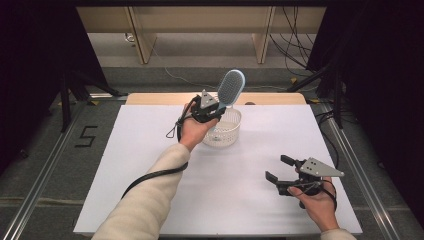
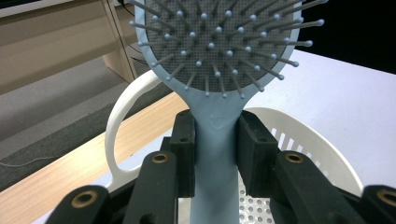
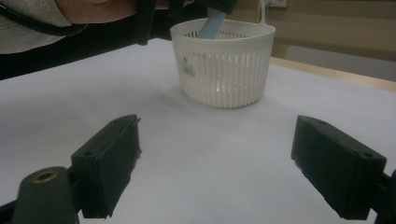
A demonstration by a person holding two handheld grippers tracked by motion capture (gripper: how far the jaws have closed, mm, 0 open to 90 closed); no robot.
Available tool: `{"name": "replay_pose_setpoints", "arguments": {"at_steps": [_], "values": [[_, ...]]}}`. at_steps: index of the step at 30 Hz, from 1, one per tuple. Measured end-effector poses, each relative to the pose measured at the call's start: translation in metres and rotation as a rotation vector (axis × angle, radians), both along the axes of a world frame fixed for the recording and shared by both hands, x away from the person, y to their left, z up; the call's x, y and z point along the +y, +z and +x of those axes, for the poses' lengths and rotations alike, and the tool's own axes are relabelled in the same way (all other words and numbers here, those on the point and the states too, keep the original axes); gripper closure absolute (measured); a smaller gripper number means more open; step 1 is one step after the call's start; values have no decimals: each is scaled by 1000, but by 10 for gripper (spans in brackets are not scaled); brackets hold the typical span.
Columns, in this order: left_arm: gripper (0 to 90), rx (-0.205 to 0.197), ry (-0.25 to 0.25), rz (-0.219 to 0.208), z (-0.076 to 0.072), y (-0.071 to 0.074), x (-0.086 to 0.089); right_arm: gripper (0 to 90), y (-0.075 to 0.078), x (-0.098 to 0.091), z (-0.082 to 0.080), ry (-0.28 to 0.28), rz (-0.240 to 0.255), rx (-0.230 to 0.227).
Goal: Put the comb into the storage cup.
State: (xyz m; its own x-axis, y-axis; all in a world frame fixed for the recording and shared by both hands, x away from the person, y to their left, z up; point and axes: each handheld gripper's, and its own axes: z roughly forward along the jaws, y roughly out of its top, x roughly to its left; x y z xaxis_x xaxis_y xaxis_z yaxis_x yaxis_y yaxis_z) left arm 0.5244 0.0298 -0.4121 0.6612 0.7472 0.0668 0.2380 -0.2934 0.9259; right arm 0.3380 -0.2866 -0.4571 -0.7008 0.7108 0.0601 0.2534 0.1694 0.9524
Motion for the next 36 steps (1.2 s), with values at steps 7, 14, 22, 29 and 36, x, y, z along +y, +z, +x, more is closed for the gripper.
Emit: {"name": "replay_pose_setpoints", "arguments": {"at_steps": [7, 14, 22, 29, 36], "values": [[699, 4, 0, 3, -1, -3, 0, 162, 0, 0, 0, -1, -2, 1], [698, 5, -5, 4, -1, -4, -1, 162, 0, 0, 0, -1, -2, 1], [699, 6, -10, 9, -1, -5, -2, 162, 0, 0, 0, 0, -2, 2], [698, 11, -12, 10, -2, -8, -2, 162, 0, 0, 0, 0, -2, 1], [698, 17, -14, 11, -2, -11, -1, 162, -1, 0, 0, 1, -3, 1]]}}
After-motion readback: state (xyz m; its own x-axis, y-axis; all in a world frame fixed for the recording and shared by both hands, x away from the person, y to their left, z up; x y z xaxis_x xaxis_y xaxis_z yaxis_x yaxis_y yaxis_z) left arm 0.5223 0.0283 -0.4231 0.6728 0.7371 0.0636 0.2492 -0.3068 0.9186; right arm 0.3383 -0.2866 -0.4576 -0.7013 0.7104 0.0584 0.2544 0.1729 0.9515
